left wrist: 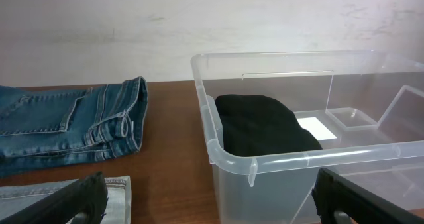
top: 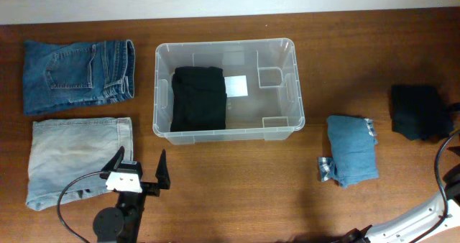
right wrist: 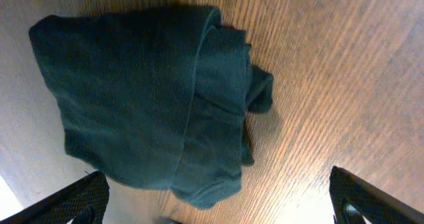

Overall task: Pack container
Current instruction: 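Lower the right gripper and grasp the second black garment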

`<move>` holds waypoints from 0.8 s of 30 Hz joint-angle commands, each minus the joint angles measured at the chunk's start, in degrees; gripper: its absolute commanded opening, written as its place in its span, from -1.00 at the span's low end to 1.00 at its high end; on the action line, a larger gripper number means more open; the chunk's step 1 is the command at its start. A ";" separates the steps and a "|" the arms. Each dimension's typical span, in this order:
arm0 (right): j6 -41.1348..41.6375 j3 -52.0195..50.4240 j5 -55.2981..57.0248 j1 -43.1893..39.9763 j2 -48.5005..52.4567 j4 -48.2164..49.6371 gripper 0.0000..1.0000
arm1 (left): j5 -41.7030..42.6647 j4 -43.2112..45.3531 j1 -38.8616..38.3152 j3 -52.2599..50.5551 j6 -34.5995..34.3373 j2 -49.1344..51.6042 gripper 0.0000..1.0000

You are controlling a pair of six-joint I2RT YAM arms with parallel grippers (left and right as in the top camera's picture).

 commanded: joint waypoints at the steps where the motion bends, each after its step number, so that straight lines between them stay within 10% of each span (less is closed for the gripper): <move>1: -2.45 -1.42 -0.96 0.31 -0.15 1.75 0.97 | -0.22 -0.09 0.33 -0.33 0.87 -0.44 0.99; 24: 1.31 -1.92 1.22 6.23 0.94 5.99 0.98 | -0.20 -0.09 0.33 -0.33 0.87 -0.44 0.99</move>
